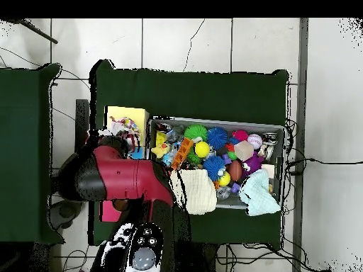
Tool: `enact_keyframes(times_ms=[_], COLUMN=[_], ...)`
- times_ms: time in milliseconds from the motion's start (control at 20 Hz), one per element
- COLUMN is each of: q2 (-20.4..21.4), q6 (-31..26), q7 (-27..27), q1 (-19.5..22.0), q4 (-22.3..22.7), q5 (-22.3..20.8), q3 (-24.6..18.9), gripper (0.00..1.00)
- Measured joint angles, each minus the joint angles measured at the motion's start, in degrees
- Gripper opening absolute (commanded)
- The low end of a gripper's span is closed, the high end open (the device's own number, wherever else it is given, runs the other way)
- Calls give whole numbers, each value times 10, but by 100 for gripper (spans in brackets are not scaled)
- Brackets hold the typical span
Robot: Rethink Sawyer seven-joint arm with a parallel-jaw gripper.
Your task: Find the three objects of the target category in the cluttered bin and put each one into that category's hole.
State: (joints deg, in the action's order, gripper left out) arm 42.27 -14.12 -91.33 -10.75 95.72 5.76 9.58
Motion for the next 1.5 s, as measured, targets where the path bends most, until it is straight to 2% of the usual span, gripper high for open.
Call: enact_keyframes(times_ms=[1500], q2=[-35], q6=[22], q7=[0], q1=[-7], q4=[21], q5=[0], q3=[7], gripper=[0])
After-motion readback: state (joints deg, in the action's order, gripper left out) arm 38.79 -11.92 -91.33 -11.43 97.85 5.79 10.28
